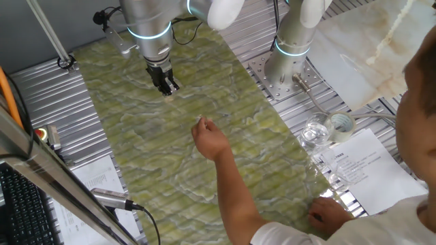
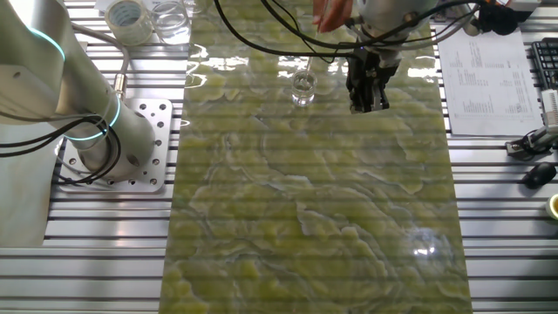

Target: Stir the beaker with a glass rod

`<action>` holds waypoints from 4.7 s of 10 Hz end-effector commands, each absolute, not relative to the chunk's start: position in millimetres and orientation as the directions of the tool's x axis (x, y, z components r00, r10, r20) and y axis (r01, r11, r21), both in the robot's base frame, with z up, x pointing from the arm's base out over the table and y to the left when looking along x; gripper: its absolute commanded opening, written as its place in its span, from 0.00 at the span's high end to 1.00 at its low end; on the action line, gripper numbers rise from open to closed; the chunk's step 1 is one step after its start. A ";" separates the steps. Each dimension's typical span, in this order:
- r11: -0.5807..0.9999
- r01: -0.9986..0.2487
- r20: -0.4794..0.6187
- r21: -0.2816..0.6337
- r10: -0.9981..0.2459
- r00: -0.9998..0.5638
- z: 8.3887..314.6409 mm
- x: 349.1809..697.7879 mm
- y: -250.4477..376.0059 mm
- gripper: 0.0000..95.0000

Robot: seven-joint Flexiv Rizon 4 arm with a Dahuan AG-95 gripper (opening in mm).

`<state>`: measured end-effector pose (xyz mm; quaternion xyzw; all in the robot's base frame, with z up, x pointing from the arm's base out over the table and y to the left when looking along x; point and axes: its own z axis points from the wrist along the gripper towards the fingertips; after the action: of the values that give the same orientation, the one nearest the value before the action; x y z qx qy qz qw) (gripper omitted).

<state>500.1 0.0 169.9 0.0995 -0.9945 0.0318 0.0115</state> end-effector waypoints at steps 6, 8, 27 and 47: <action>0.977 -0.205 0.026 -0.060 -0.204 -0.979 169.9 500.0 0.0 1.00; 0.974 -0.218 0.027 -0.058 -0.216 -0.976 169.9 500.0 0.0 1.00; 0.930 -0.366 0.020 0.011 -0.366 -0.930 189.6 510.8 9.4 1.00; 0.892 -0.450 0.013 0.030 -0.451 -0.893 267.4 457.0 27.0 1.00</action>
<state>455.7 26.6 268.9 0.2321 -0.9725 -0.0142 0.0103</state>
